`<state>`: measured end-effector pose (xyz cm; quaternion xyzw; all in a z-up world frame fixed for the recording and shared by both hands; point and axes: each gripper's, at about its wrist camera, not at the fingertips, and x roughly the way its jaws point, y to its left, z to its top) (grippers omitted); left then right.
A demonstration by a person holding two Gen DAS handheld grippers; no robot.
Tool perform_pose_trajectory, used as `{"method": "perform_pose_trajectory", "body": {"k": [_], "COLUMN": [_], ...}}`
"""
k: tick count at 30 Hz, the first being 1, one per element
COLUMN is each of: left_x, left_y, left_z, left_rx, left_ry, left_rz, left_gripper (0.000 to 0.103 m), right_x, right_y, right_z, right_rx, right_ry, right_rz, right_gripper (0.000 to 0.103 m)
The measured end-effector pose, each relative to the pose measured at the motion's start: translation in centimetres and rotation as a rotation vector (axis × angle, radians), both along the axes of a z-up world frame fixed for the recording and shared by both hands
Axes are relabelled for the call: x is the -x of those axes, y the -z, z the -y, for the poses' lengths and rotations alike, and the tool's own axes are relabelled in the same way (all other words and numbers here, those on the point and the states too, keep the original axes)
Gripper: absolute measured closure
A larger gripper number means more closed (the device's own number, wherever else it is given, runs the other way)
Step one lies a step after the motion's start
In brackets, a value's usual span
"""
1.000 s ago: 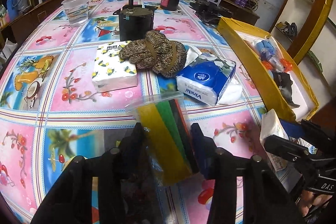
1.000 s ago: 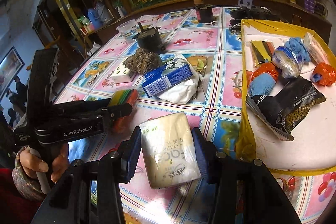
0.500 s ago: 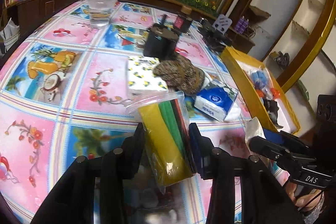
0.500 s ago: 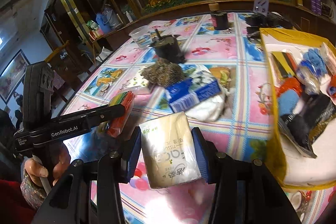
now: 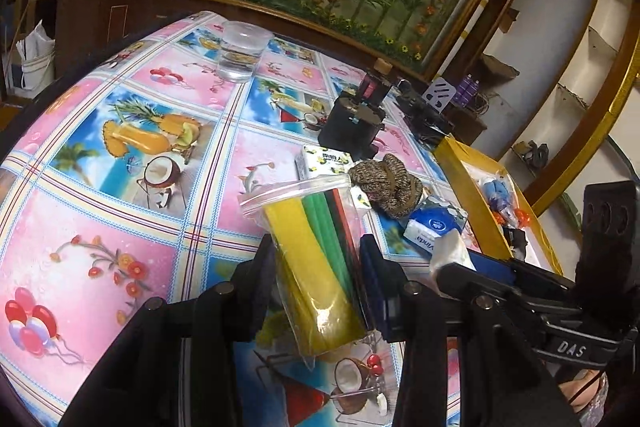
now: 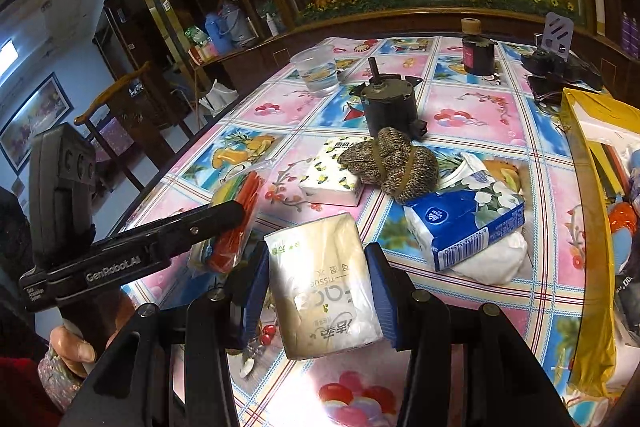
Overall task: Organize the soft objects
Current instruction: 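Lift both packs and carry them toward the white box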
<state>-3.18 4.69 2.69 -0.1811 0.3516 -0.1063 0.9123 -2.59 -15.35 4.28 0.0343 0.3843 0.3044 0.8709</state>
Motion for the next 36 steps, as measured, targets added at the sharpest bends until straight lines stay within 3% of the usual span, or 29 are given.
{"method": "perform_pose_trajectory", "body": {"k": [6,14,25,36], "left_x": [0.3,0.8,0.5,0.2], "left_y": [-0.2,-0.4,0.0,0.2], "left_z": [0.2,0.3,0.3,0.3], "left_rx": [-0.018,-0.056,-0.088,-0.114], "left_ry": [-0.013,-0.071,-0.120,-0.144], "left_rz": [0.021,0.041,0.008,-0.023], "left_gripper": [0.063,0.063,0.063,0.063], "right_x": [-2.4,-5.3,-5.2,-4.7], "right_y": [-0.9,-3.9,-1.7,-1.8], "right_z": [0.8,-1.1,0.9,2.4], "right_rx": [-0.025,-0.072,-0.091,-0.119], "right_ry": [0.045,0.035,0.022,0.035], "right_rz": [0.020,0.177,0.132,0.131], "right_gripper": [0.051,0.051,0.051,0.051]}}
